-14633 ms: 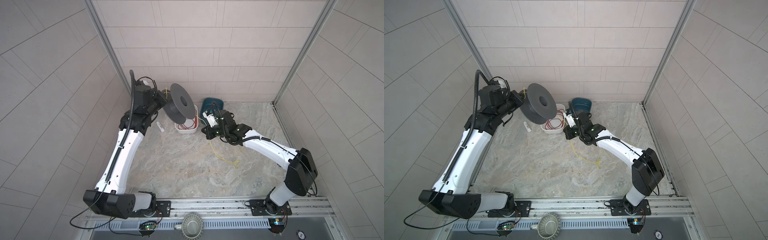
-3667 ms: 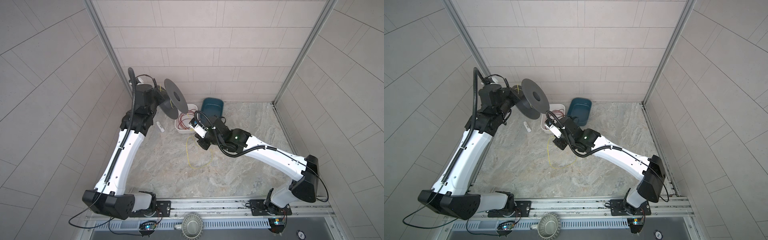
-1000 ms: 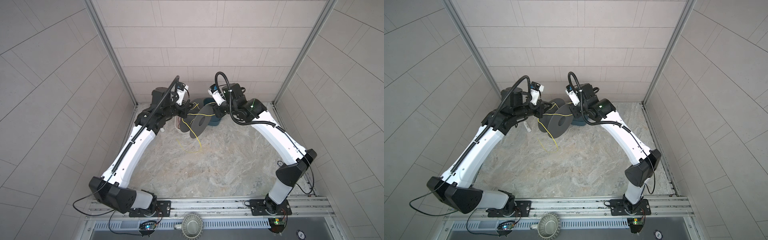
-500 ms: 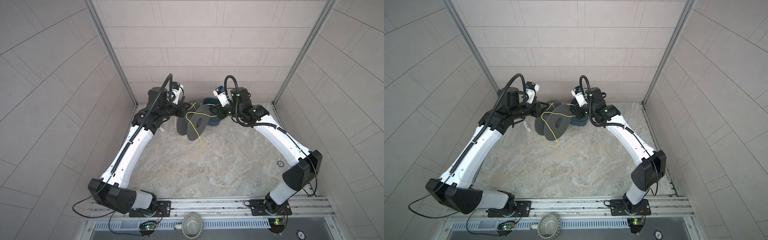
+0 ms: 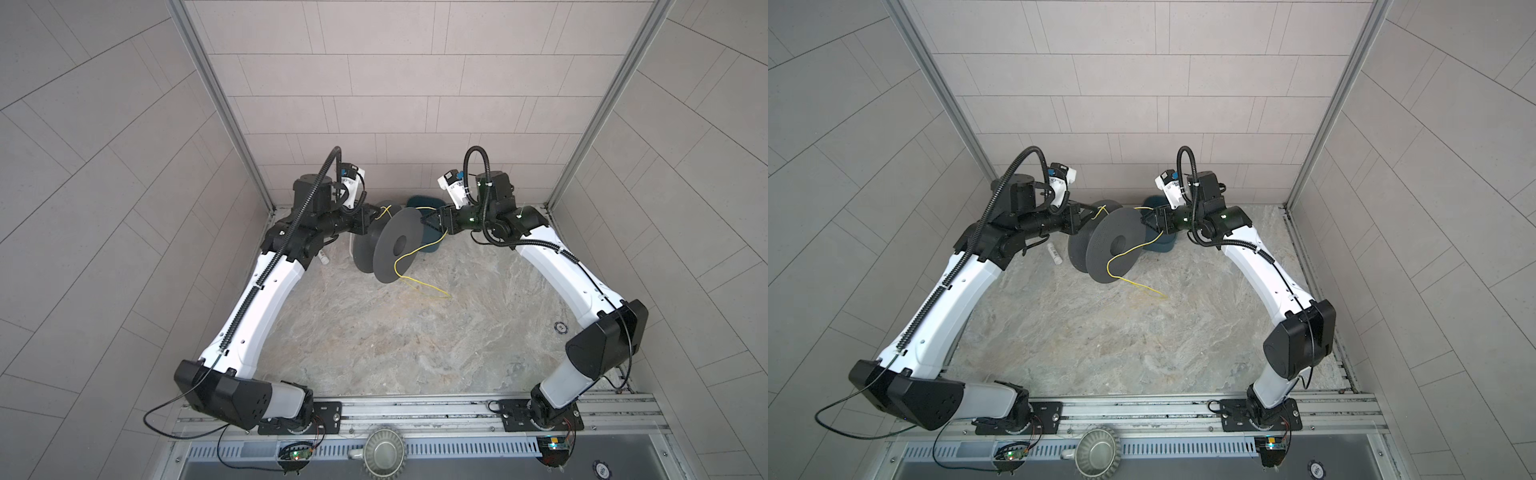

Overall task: Wrap the cables
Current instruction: 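Open the right gripper and release the cable beside the spool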

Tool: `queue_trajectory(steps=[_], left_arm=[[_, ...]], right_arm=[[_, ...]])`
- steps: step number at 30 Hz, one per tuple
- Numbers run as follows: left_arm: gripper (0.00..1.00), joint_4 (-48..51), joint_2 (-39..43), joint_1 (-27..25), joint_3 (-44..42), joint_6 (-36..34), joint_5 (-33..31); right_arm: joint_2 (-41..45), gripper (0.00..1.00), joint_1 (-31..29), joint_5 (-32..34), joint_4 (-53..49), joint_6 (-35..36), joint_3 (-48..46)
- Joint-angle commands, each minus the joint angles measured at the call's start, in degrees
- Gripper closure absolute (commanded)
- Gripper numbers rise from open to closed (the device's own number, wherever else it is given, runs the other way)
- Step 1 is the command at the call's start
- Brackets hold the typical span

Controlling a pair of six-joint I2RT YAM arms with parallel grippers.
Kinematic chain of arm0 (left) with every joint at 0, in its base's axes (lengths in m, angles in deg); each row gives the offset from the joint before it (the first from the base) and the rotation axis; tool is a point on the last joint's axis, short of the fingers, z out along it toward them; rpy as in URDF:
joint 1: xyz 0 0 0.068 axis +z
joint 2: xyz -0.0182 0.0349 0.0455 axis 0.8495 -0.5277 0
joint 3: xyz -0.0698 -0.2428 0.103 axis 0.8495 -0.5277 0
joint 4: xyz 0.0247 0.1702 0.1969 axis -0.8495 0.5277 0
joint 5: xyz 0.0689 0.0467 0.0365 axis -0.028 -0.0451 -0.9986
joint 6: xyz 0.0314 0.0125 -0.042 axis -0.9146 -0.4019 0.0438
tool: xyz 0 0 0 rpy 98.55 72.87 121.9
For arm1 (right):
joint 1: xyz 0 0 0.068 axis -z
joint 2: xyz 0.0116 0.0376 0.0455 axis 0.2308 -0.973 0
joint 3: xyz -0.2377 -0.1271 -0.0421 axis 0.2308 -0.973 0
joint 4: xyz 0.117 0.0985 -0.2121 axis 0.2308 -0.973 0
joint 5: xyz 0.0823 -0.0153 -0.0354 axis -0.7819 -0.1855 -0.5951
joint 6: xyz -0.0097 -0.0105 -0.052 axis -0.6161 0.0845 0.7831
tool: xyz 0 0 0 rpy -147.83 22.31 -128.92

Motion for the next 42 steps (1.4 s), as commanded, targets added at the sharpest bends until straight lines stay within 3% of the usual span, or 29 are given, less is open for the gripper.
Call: queue_trajectory(steps=[1,3,6,8,11,15,22,26,30,34,39,42], left_arm=[[1.0,-5.15,3.42,4.0,3.06,2.27,-7.73],[1.0,-5.42,3.26,4.2,3.23,2.98,-7.59],[1.0,-6.36,2.92,4.81,3.41,4.96,-5.59],[1.0,-6.9,2.89,5.08,3.41,5.85,-4.92],[1.0,-6.8,3.25,5.09,3.42,5.49,-5.32],[1.0,-6.12,4.12,5.09,2.8,3.13,-7.02],[1.0,-4.91,4.15,5.08,2.8,1.94,-8.55],[1.0,-5.1,4.15,5.09,2.71,2.04,-8.73],[1.0,-5.28,4.18,5.08,2.62,2.36,-8.68],[1.0,-5.11,4.1,5.09,2.96,2.89,-8.91],[1.0,-6.2,3.86,5.87,3.31,6.0,-7.86],[1.0,-6.34,3.79,6.03,3.84,7.5,-7.04]], right_arm=[[-0.62,0.53,4.45,0.82,-8.84,-0.85,0.52],[-0.41,0.58,4.64,1.16,-9.83,-0.01,-0.44],[-0.05,0.74,5.24,0.03,-8.66,-0.39,-3.34],[0.12,0.75,5.44,-1.47,-7.08,-1.02,-5.3],[0.73,0.67,5.53,-2.17,-5.22,-1.31,-6.6],[1.21,0.45,5.69,-3.38,-3.18,-2.8,-6.27],[2.28,0.43,5.7,-6.28,-0.88,-5.26,-6.28],[3.53,0.51,5.71,-6.22,0.0,-5.63,-7.94],[4.24,0.68,5.68,-5.61,0.3,-5.33,-9.39],[4.91,0.71,5.7,-4.79,-0.43,-4.37,-10.32],[6.68,0.82,5.79,-1.27,-0.59,-2.55,-13.02],[6.98,0.95,5.88,1.56,-0.59,-1.73,-14.1]])
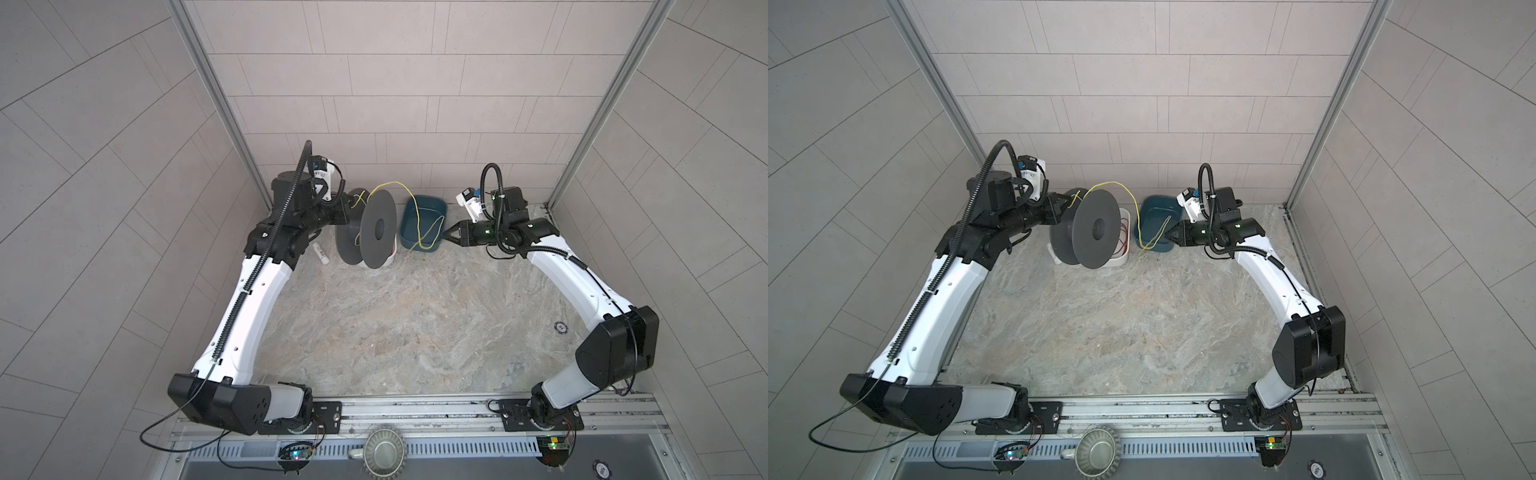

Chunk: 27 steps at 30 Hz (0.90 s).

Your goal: Wrap the cables

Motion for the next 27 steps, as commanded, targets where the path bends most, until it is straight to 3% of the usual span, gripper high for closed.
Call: queue_trajectory(steps=[1,5,8,14,19,23,27], left_arm=[[1.0,-5.96,1.84,0.61,3.58,3.68,1.81],[1.0,-5.87,1.82,0.75,4.03,4.51,2.81],[1.0,-4.61,1.38,0.76,4.91,4.16,2.5],[1.0,-3.77,1.13,0.75,5.58,3.77,1.27],[1.0,-2.77,0.84,0.73,5.95,3.36,-0.65],[1.0,-2.08,0.71,0.85,6.87,3.0,-2.23],[1.0,-1.1,-0.02,1.09,8.25,3.13,-2.07]], right_arm=[[1.85,0.98,0.15,4.53,-0.45,1.97,-0.83],[0.78,1.0,0.14,4.25,1.42,1.27,-1.17],[0.94,0.86,0.12,3.53,2.48,0.86,-1.2],[1.58,0.78,0.13,4.27,2.14,1.19,-1.56],[2.19,0.58,0.13,6.72,1.0,1.54,-2.11],[3.52,0.41,0.26,15.72,-2.76,2.39,-2.53],[5.4,0.32,0.59,17.95,-2.6,2.85,-5.62]])
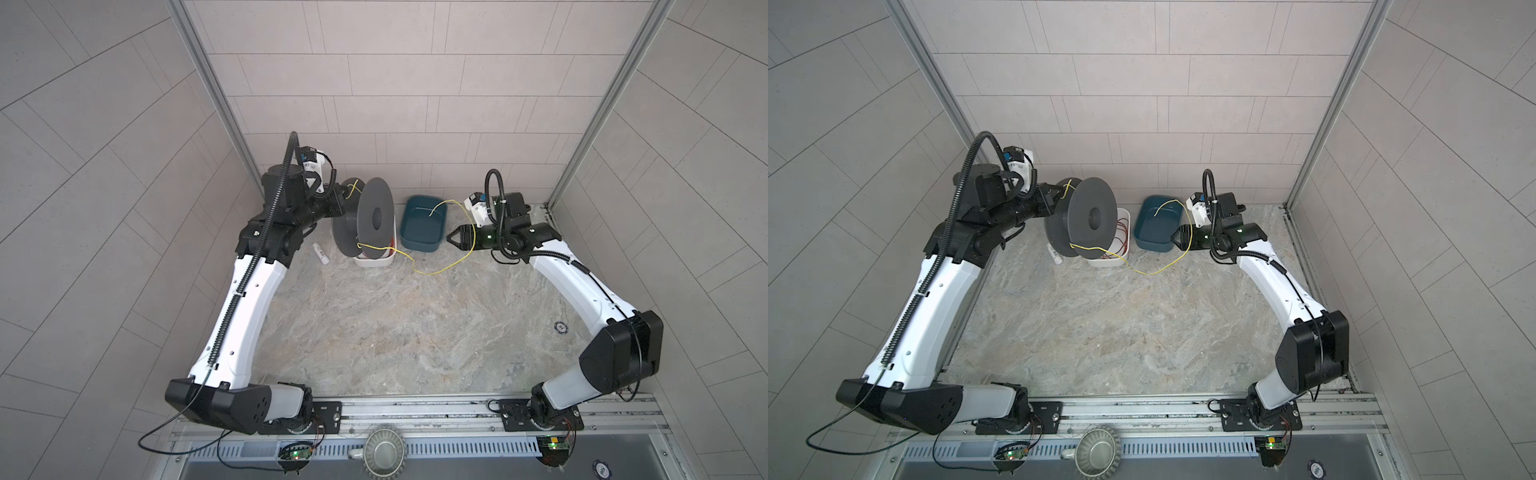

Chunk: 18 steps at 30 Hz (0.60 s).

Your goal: Wrap the cables

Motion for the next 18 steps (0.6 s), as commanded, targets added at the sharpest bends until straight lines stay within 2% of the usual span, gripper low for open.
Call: queue_trajectory(steps=[1,8,13,18], left_arm=[[1.0,-2.77,0.17,0.36,3.4,0.55,-0.29],[1.0,-1.92,-0.03,0.75,4.28,1.21,-0.91],[1.0,-1.62,-0.07,1.05,5.06,2.13,-0.33],[1.0,-0.76,-0.38,1.51,5.8,3.57,-0.66]], right_arm=[[2.69,0.31,0.46,4.81,-2.07,0.63,-1.76],[4.11,0.23,2.36,10.95,-4.79,-2.88,-4.16],[4.98,0.23,5.11,17.99,-8.1,-6.84,-6.38],[5.6,0.22,6.71,20.66,-9.58,-7.77,-9.07]])
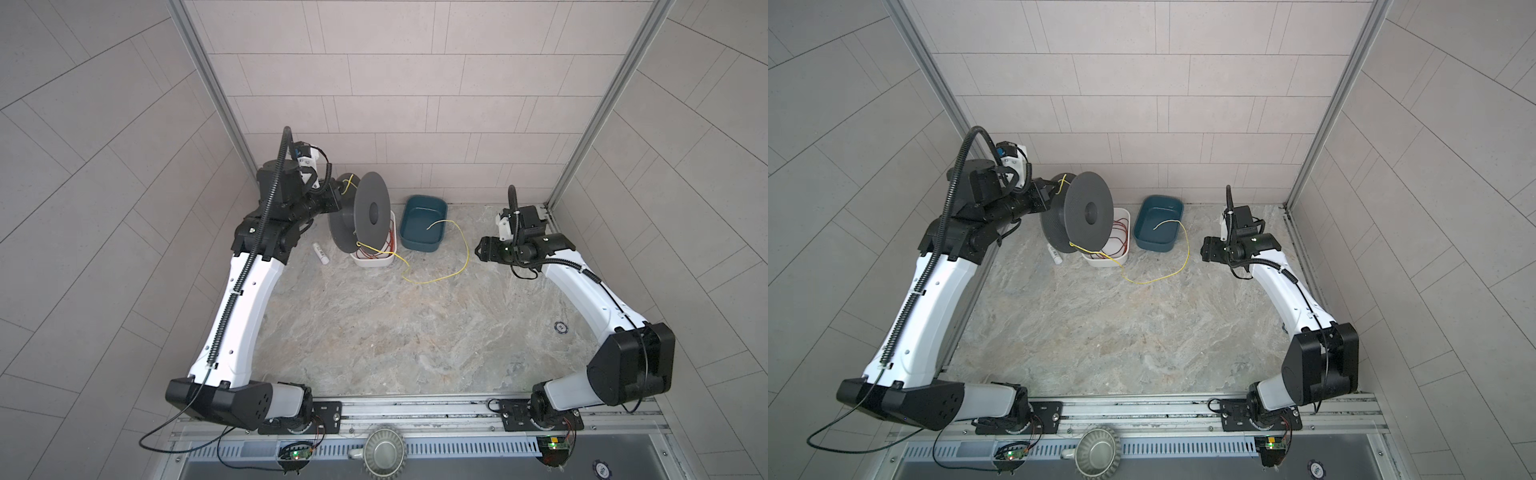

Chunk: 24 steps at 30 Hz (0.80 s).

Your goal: Wrap the cables

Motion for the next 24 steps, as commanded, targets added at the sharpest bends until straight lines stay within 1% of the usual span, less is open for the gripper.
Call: queue_trajectory(steps=[1,6,8,10,11,14,18,20,23,24], left_arm=[[1.0,-1.82,0.28,0.62,3.58,2.31,0.07],[1.0,-0.92,0.15,1.26,4.11,3.09,-0.82],[1.0,-0.77,0.05,1.45,4.24,3.28,-1.1],[1.0,-0.55,-0.23,1.49,4.37,3.71,-1.16],[1.0,-0.42,-0.34,1.48,4.49,3.89,-1.18],[1.0,-0.06,-0.53,1.46,4.51,4.21,-1.34],[1.0,0.5,-0.43,1.54,4.2,4.21,-1.79],[1.0,0.51,-0.49,1.59,3.92,4.33,-1.83],[1.0,0.44,-0.73,1.56,3.52,4.97,-1.6],[1.0,0.25,-0.67,1.62,3.41,5.29,-1.36]], right_arm=[[2.7,0.22,0.51,5.19,-2.69,-2.21,-2.01],[5.85,0.22,1.4,9.09,-4.25,-2.04,-3.39],[8.53,0.22,1.35,8.68,-3.14,-1.67,-3.99],[11.84,0.25,0.83,7.19,-0.68,0.89,-5.26],[13.55,0.26,-0.11,8.15,-0.28,2.05,-5.35],[16.29,0.26,-3.55,12.62,-2.56,5.1,-3.54],[20.39,0.27,-7.13,13.03,-2.67,7.19,-3.77],[22.76,0.27,-10.85,15.15,-2.49,9.43,-4.03],[25.54,0.26,-18.83,21.04,-2.84,14.83,-3.49],[26.61,0.26,-21.41,21.66,-2.19,16.77,-3.79]])
